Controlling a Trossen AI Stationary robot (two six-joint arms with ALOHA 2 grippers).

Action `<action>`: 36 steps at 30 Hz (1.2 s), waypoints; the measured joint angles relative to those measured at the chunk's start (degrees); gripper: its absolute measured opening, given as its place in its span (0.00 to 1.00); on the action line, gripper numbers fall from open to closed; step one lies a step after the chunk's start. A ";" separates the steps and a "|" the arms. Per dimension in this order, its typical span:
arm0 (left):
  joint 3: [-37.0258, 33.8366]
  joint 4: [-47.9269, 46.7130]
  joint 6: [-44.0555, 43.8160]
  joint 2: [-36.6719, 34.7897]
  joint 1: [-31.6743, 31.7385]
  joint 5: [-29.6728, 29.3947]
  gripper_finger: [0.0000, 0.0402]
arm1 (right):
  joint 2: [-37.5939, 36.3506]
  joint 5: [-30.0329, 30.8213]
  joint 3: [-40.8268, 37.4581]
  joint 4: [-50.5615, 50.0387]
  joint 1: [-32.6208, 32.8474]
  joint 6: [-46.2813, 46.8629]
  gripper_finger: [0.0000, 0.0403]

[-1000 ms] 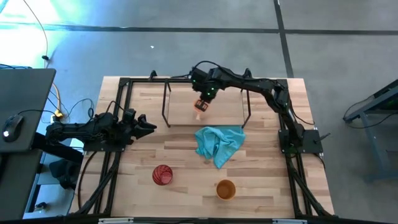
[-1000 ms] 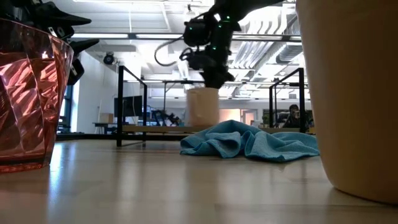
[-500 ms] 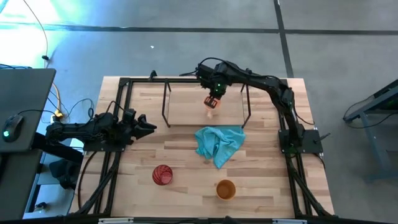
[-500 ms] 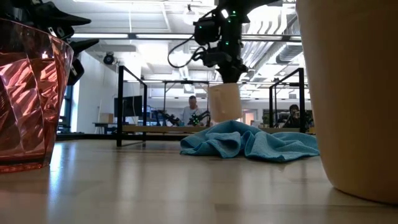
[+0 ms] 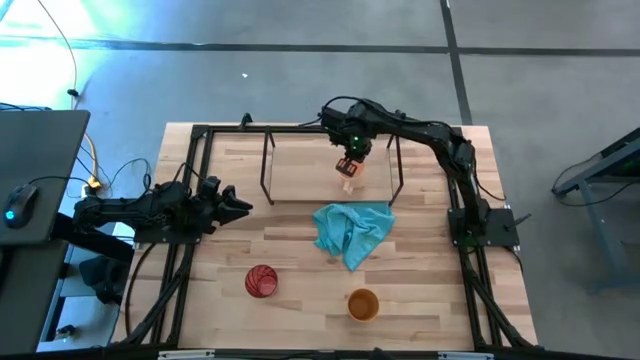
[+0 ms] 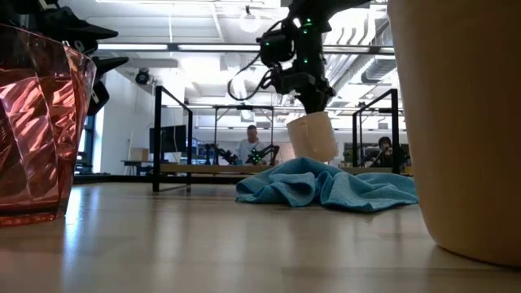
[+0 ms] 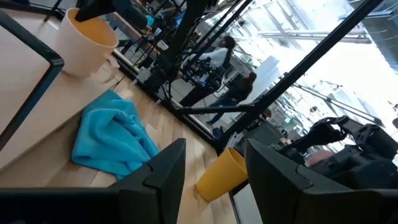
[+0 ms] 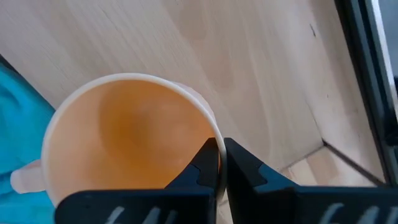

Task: Stack small to large cups/mugs on shelf
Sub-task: Put the light orange mug on the shelf

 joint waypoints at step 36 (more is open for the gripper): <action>0.00 0.14 -1.57 0.00 0.01 -5.60 0.38 | -22.33 -3.73 -29.35 22.25 -4.87 -13.80 0.00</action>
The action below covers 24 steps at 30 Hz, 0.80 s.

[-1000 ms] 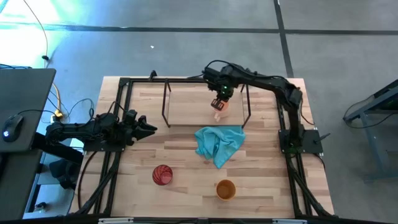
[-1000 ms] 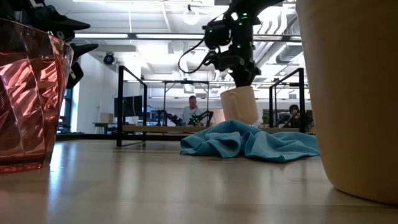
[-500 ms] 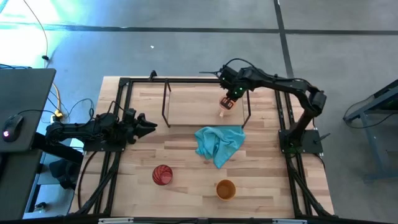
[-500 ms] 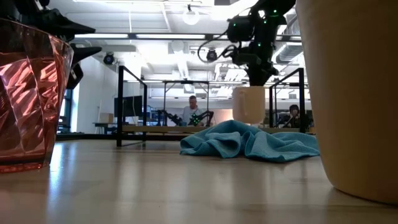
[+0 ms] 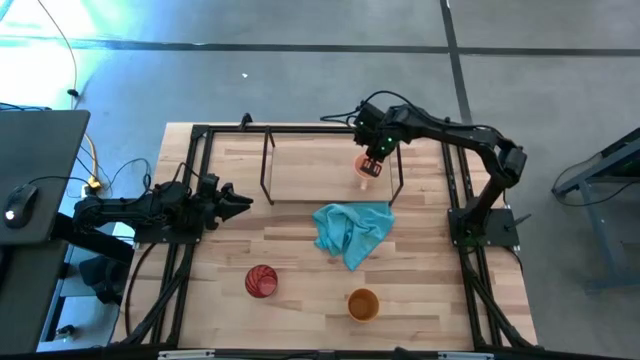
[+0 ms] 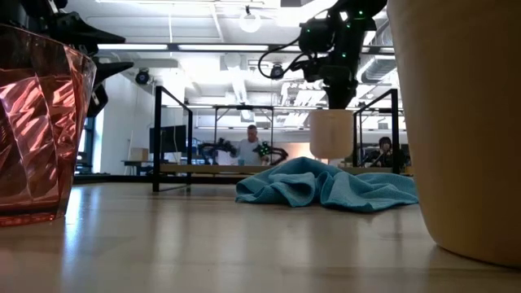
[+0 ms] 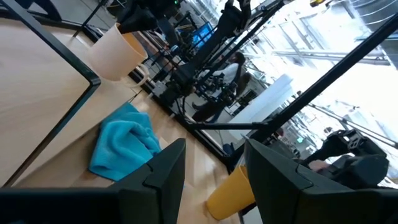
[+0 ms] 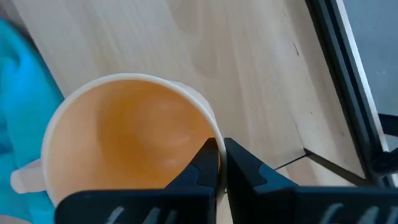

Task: Stack small to large cups/mugs on shelf
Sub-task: Put the light orange mug on the shelf

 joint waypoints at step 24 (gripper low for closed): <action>0.00 -0.02 -0.14 0.00 -0.01 -0.68 0.38 | 2.93 -4.12 -0.22 0.38 -2.39 -5.62 0.00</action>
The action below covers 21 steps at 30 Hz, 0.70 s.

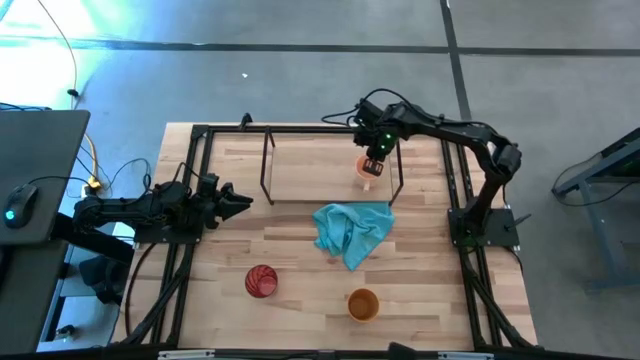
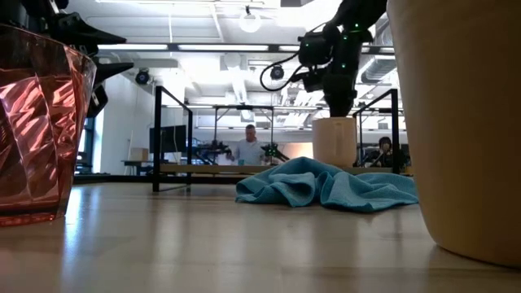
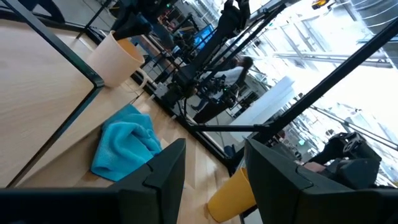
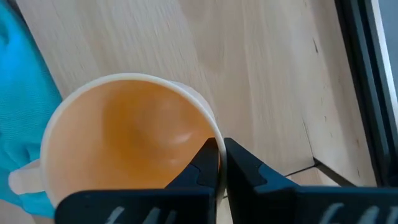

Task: Stack small to large cups/mugs on shelf
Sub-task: Put the light orange mug on the shelf

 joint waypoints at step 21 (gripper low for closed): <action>0.00 -0.13 0.20 0.00 -0.01 -0.36 0.38 | 0.04 -1.59 -0.02 2.15 -0.24 -3.79 0.00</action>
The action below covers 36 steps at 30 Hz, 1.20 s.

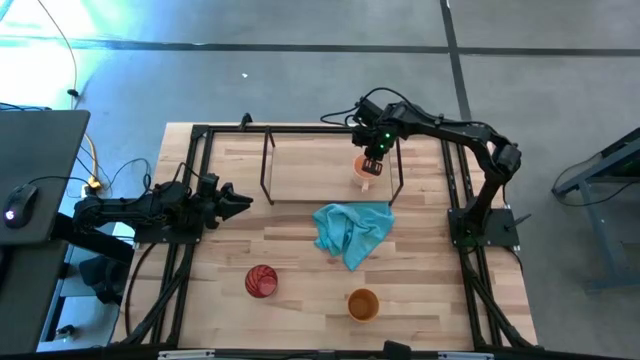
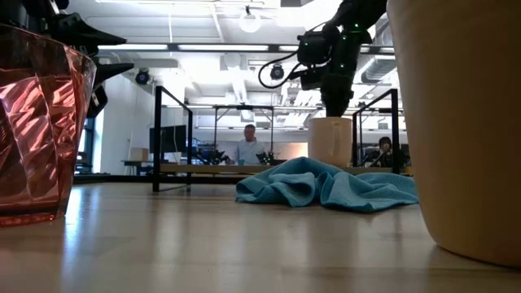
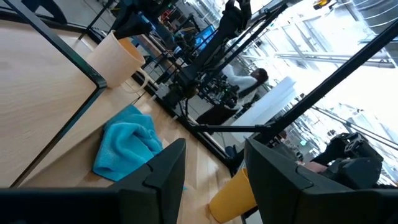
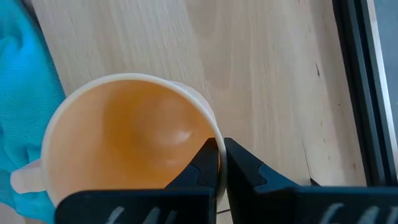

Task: Stack small to large cups/mugs on shelf
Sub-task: Put the light orange mug on the shelf

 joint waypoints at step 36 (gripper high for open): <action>0.00 -0.11 0.63 0.00 0.00 -0.06 0.38 | 0.00 -0.94 0.00 0.74 0.00 0.10 0.13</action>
